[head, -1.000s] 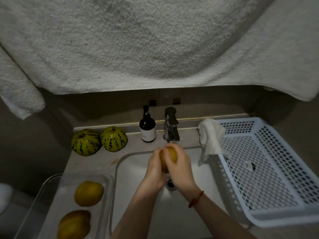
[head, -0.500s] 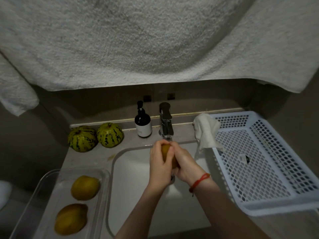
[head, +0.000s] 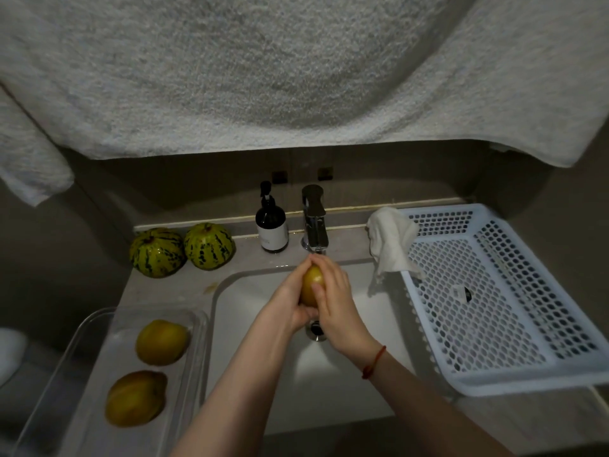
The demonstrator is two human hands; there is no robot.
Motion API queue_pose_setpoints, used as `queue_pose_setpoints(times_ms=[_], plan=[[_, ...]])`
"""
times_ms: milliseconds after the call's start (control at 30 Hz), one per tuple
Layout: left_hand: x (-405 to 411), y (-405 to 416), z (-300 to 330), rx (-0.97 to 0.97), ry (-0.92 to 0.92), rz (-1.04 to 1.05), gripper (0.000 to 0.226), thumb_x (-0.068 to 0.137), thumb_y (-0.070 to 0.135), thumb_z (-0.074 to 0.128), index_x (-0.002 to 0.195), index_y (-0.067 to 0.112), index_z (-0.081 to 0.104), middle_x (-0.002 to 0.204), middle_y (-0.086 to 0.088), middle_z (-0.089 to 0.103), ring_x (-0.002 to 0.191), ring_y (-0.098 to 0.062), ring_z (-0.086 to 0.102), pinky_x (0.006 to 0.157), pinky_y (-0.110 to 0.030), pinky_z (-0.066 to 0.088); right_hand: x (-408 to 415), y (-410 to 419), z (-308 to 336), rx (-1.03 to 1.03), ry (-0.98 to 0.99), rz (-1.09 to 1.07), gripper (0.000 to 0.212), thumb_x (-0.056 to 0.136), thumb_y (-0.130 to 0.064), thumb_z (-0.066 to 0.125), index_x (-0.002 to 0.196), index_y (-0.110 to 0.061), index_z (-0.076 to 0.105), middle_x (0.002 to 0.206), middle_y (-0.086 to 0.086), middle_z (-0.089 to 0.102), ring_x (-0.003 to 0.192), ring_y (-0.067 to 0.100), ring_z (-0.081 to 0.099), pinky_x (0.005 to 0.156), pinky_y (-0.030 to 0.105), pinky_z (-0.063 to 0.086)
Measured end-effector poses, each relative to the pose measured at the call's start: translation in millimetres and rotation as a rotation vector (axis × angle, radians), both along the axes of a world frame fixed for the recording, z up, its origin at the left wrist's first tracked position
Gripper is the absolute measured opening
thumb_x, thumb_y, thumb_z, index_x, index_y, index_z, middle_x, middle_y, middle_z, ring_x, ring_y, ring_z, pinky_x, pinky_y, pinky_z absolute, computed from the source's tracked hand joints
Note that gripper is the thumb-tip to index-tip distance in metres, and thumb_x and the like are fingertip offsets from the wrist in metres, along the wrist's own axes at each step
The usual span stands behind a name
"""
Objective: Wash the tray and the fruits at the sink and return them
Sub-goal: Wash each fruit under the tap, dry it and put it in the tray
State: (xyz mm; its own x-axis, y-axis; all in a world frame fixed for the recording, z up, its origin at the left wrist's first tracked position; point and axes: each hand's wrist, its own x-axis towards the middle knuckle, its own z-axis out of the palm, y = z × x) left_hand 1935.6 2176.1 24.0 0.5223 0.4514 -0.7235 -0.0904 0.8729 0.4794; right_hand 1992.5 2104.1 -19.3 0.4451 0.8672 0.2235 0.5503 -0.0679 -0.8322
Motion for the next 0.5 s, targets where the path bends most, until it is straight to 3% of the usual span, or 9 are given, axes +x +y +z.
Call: queue_pose_setpoints(times_ms=[67,100,200,267,333,400,500], plan=[[3,-6,-10,0.253,0.134,0.052,0.021,0.092,0.034,0.053,0.089,0.013,0.058,0.097,-0.014,0.060,0.091,-0.028,0.059,0.085,-0.042,0.050,-1,4,6,0.032,0.214,-0.019,0.040,0.101,-0.015,0.036,0.141,-0.018,0.036,0.141,-0.001,0.038,0.127,0.009,0.037,0.103,0.016,0.033],[4,-8,-14,0.469,0.220,0.064,0.017,0.095,0.028,0.050,0.086,0.016,0.058,0.094,-0.010,0.060,0.090,-0.026,0.058,0.085,-0.040,0.050,-3,8,9,0.027,0.383,-0.079,0.036,0.101,-0.018,0.037,0.137,-0.019,0.041,0.136,0.000,0.043,0.120,0.010,0.043,0.094,0.014,0.039],[2,-14,-20,1.125,0.300,-0.061,0.009,0.096,0.020,0.049,0.091,0.019,0.057,0.090,0.000,0.057,0.085,-0.013,0.055,0.071,-0.014,0.044,0,25,21,-0.075,0.973,-0.398,0.026,0.098,-0.027,0.042,0.109,-0.010,0.058,0.110,0.014,0.058,0.098,0.023,0.056,0.075,0.028,0.048],[0,-15,-22,1.301,0.271,-0.144,0.005,0.094,0.021,0.052,0.096,0.018,0.056,0.095,-0.003,0.058,0.088,-0.014,0.054,0.072,-0.017,0.043,9,28,26,-0.161,1.298,-0.427,0.022,0.093,-0.029,0.047,0.097,-0.010,0.057,0.098,0.016,0.058,0.093,0.027,0.058,0.071,0.035,0.051],[1,-11,-22,1.350,0.310,-0.187,0.005,0.092,0.025,0.054,0.097,0.023,0.055,0.101,-0.005,0.054,0.098,-0.019,0.050,0.083,-0.030,0.044,10,24,31,-0.175,1.455,-0.353,0.023,0.092,-0.031,0.048,0.100,-0.011,0.056,0.098,0.014,0.059,0.091,0.027,0.060,0.062,0.034,0.053],[0,-7,-21,1.307,0.338,-0.170,0.006,0.092,0.026,0.054,0.098,0.026,0.052,0.108,-0.007,0.051,0.107,-0.023,0.045,0.093,-0.039,0.041,7,25,30,-0.224,1.295,-0.340,0.032,0.096,-0.038,0.043,0.105,-0.010,0.056,0.106,0.017,0.061,0.099,0.031,0.060,0.065,0.037,0.054],[1,-7,-17,0.975,0.235,-0.206,0.020,0.094,0.028,0.052,0.112,0.021,0.049,0.125,-0.012,0.050,0.114,-0.027,0.048,0.096,-0.045,0.045,3,20,23,-0.193,0.639,-0.451,0.041,0.101,-0.038,0.030,0.102,-0.008,0.058,0.102,0.015,0.061,0.100,0.030,0.061,0.072,0.031,0.049]])
